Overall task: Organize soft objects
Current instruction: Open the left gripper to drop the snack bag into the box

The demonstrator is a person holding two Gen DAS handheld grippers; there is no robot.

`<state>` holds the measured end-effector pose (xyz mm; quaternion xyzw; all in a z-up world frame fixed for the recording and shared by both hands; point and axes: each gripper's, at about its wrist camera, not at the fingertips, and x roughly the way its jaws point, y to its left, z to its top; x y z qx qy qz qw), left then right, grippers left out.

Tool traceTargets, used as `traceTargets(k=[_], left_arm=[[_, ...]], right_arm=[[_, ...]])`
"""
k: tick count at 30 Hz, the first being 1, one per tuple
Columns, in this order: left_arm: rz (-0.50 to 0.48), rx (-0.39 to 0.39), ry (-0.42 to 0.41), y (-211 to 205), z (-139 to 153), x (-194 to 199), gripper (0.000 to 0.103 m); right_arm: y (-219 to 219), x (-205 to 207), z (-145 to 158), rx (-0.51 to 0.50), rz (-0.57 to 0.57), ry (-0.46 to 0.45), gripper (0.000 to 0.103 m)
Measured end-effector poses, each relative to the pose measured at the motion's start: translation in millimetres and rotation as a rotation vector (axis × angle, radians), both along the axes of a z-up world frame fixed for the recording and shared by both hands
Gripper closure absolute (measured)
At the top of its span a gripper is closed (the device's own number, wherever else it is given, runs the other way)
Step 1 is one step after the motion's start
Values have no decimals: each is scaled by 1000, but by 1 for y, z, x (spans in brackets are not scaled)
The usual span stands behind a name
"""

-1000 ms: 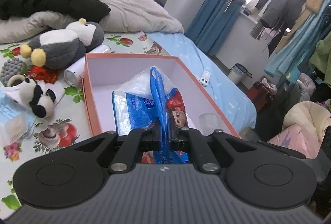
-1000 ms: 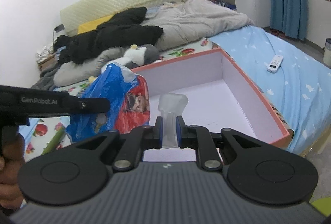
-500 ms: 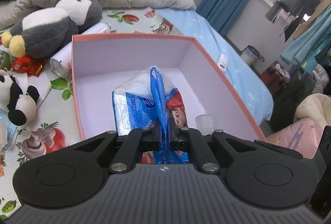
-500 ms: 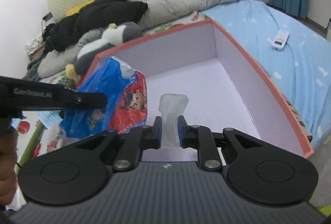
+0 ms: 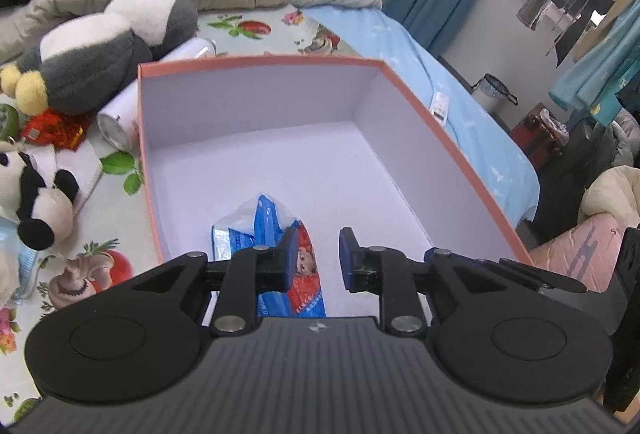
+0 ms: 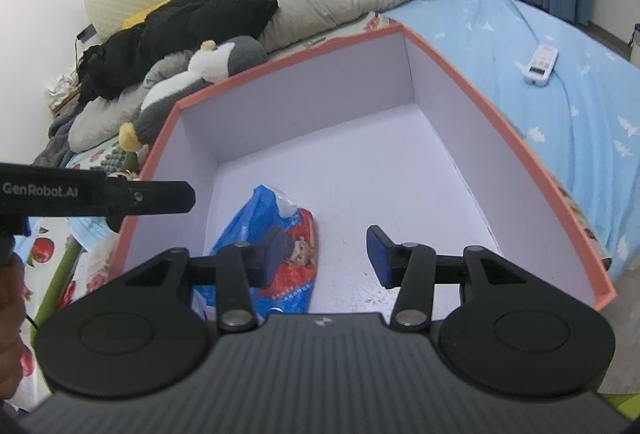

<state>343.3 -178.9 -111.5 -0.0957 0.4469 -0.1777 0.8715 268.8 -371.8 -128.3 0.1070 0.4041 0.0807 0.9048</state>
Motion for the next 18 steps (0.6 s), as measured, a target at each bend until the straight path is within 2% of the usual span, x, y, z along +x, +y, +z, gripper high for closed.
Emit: traceTargets(k=[7,18], left_arm=[[23,-3,-60,17,28,-34,77],[58,-2,-125,58,60,-115,77]], right_arm=[[9,-28,29,8,0,-75,54],[35,-88,64,16,33,-156,54]])
